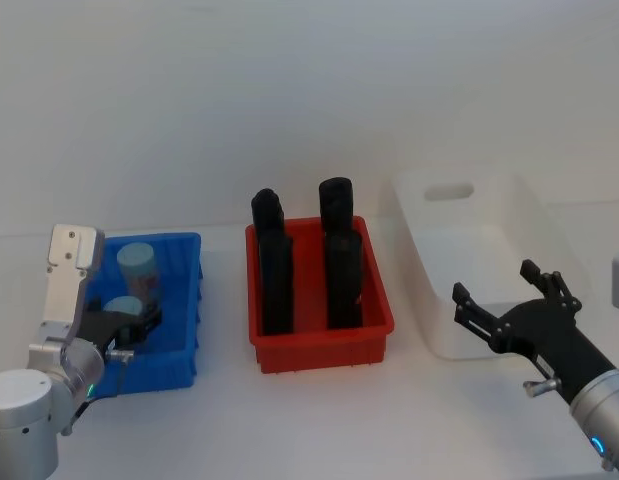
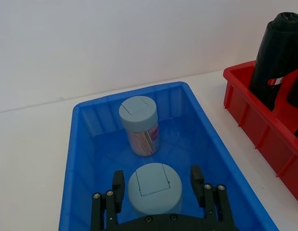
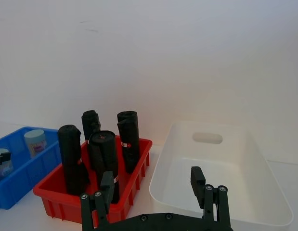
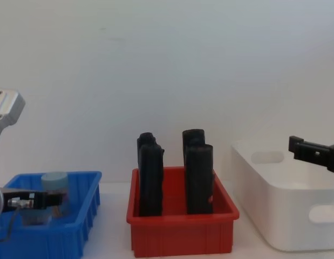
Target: Pick the cotton swabs from the blue box and place them into the white box.
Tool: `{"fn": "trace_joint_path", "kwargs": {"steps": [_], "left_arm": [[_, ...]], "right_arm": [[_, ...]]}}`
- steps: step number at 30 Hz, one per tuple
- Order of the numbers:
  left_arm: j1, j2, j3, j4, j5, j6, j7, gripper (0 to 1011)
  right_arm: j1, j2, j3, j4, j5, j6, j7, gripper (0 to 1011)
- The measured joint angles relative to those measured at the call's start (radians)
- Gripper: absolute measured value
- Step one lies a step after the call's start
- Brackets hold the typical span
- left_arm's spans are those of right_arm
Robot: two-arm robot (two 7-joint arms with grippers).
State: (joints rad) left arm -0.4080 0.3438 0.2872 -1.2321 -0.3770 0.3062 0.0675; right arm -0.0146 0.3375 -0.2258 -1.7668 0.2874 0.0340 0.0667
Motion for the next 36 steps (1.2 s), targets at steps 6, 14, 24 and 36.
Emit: {"fn": "trace_joint_path", "kwargs": {"steps": [6,14,24,36], "left_arm": [[-0.010,-0.005,-0.005,0.025,-0.013,-0.012,-0.028,711],[-0.014,-0.006,-0.010,0.028,-0.020,-0.021,-0.049,659],[-0.003,0.009,-0.018,-0.055,-0.001,-0.003,-0.073,659],[0.007,0.040,-0.026,-0.213,0.052,0.081,-0.160,659]], "right_arm": [[0.000,0.000,0.000,0.000,0.000,0.000,0.000,1002],[0.000,0.000,0.000,0.000,0.000,0.000,0.000,1002],[0.000,0.000,0.000,0.000,0.000,0.000,0.000,1002],[0.000,0.000,0.000,0.000,0.000,0.000,0.000,1002]]}}
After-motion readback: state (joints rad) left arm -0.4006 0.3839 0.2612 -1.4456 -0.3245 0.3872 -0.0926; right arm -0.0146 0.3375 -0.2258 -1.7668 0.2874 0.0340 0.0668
